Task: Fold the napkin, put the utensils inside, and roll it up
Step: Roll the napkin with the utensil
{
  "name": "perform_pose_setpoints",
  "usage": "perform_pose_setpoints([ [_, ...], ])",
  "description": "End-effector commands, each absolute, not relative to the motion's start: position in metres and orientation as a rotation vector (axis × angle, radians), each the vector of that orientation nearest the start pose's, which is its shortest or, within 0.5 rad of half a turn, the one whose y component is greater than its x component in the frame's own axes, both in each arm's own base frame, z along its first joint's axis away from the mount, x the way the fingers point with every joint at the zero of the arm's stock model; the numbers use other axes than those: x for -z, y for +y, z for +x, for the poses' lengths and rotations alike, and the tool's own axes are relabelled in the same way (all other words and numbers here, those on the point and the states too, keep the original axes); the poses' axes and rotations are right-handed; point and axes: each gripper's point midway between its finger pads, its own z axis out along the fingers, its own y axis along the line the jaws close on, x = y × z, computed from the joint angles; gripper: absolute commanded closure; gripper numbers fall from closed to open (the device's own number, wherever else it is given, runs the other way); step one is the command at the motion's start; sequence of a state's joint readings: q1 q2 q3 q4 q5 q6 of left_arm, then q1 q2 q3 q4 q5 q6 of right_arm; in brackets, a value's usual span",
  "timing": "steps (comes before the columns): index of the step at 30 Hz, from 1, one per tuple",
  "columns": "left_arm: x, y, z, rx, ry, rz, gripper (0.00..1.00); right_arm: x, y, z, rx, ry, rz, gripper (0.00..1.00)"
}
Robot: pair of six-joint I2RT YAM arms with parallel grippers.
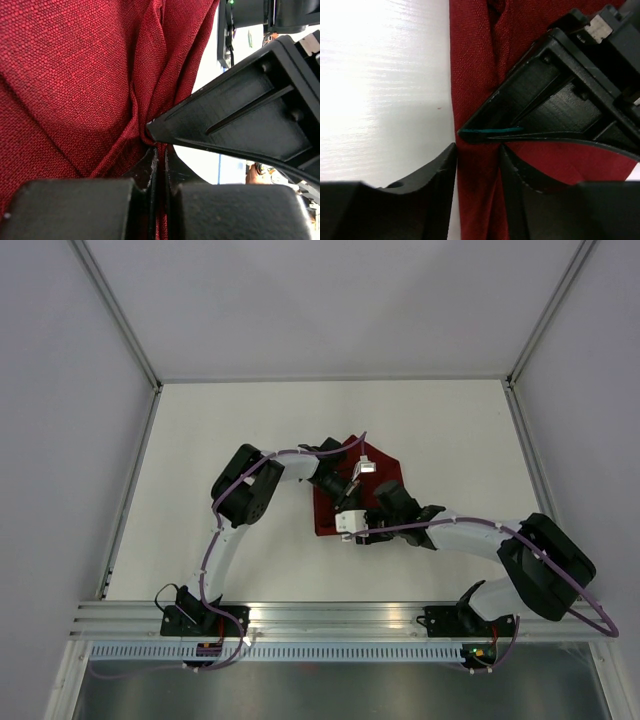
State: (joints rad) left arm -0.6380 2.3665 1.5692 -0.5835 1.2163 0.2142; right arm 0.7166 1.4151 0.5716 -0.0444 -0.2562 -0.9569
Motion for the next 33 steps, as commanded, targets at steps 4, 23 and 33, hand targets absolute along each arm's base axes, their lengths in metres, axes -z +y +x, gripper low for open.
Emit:
perform_pose_setpoints([
  [4,-0.009,-0.367,0.236,1.827,2.311,1.285,0.84,0.001,0.213,0.228,-0.217,1.603,-1.985,0.63],
  [23,-0.079,-0.380,0.283,1.633,2.107,1.145,0.67,0.002,0.206,0.200,-0.658,1.804,-2.067,0.82],
  [33,-0.107,-0.333,0.362,1.166,2.010,0.766,0.70,0.000,0.203,0.200,-0.896,1.888,-2.067,0.83],
])
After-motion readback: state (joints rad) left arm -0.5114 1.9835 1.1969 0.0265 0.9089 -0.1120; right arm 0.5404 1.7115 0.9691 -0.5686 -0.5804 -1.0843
